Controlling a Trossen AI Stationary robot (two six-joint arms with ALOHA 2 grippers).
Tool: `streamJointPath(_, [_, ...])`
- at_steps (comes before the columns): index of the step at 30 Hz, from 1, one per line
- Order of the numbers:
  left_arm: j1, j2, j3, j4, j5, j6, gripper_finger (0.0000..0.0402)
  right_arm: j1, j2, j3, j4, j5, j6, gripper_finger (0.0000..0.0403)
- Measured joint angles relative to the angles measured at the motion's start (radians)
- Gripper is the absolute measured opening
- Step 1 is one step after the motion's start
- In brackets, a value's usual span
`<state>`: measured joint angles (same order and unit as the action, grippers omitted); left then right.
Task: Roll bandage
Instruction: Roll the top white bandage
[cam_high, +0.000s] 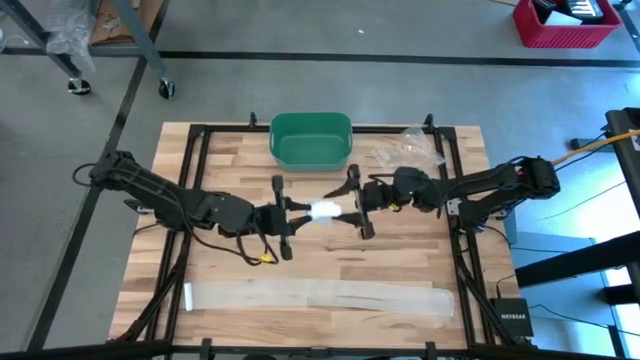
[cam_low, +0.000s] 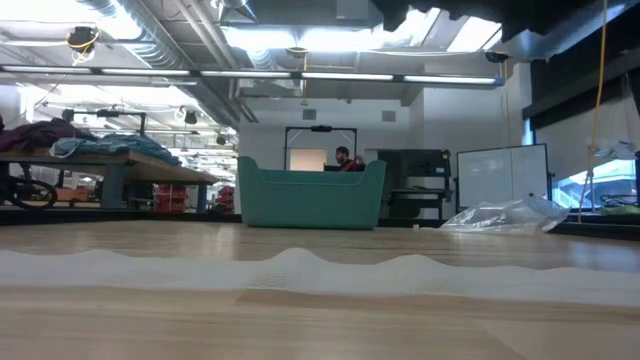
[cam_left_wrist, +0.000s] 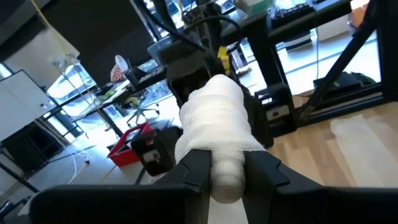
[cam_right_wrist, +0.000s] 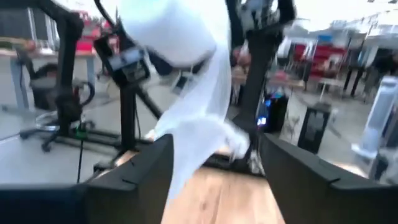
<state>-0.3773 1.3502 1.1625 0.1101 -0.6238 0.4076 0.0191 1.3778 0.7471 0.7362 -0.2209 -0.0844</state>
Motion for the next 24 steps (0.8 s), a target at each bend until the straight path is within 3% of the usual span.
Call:
streamJointPath(6, [-0.003,0.000,0.000,-0.007,0.000,0.012,0.0054,0.000,-0.025,0.028,-0.153,0.000,-0.003,0.0190])
streamJointPath(11, [-0.002,0.000,0.000,-0.017,0.000,0.013,0.0054,0.001,-0.085,0.059,-0.321,0.000,-0.002,0.0178])
streamJointPath(24, [-0.001,0.000,0.000,0.000,0.000,0.014,0.0054,0.001,-0.061,0.066,-0.309,-0.016,0.009,0.0177])
